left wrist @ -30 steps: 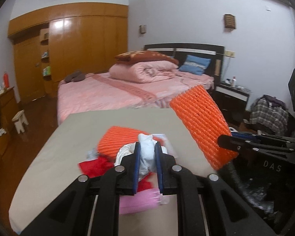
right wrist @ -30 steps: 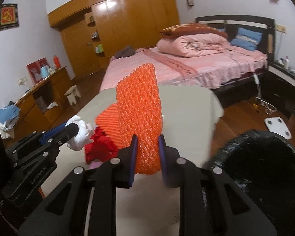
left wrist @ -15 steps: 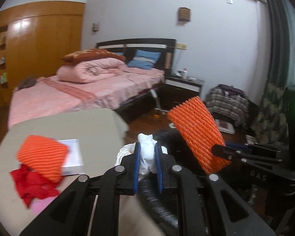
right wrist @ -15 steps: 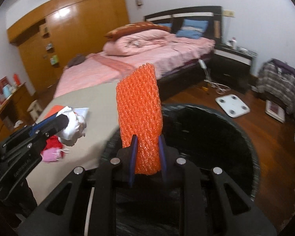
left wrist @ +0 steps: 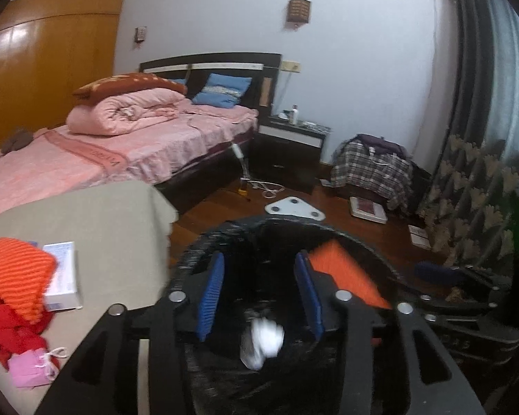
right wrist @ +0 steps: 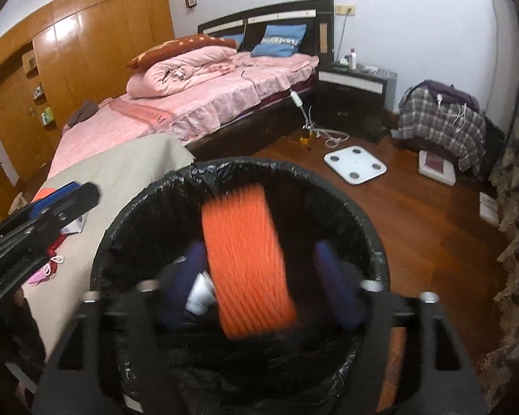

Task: Collect trash
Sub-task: 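Carry the orange mesh net over the bin and open the right tool, then grasp the pink mask bag with the left tool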

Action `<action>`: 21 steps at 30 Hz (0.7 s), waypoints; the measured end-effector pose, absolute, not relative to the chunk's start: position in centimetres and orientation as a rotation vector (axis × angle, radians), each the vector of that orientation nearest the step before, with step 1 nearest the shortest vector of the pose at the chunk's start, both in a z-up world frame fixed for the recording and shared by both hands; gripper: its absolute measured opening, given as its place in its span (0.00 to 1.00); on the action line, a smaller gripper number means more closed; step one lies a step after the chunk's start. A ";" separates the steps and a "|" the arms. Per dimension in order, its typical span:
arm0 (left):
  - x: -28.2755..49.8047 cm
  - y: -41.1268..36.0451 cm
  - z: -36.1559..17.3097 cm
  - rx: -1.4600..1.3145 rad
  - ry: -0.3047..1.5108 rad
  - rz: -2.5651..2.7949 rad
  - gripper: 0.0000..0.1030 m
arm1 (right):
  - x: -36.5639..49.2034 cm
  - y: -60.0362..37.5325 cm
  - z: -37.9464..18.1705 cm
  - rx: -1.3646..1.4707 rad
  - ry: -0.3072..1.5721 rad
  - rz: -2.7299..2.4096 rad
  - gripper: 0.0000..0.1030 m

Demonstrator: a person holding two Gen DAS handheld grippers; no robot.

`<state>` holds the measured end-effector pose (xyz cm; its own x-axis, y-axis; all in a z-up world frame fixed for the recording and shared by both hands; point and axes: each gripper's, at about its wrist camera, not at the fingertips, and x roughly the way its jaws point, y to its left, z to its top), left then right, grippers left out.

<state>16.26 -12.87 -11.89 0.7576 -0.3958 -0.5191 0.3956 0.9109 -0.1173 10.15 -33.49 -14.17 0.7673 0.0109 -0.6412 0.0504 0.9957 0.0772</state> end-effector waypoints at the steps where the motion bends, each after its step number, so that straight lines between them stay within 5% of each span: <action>1: 16.1 -12.1 -11.8 -0.001 0.561 -0.406 0.48 | 10.2 -33.0 -14.0 0.087 0.687 -0.018 0.78; 4: 15.1 -9.4 -11.7 0.003 0.549 -0.328 0.54 | 10.3 -31.4 -13.4 0.083 0.658 0.014 0.88; 21: 10.6 9.3 -15.7 -0.025 0.658 0.136 0.58 | 12.5 -13.8 -12.4 -0.015 0.640 0.400 0.90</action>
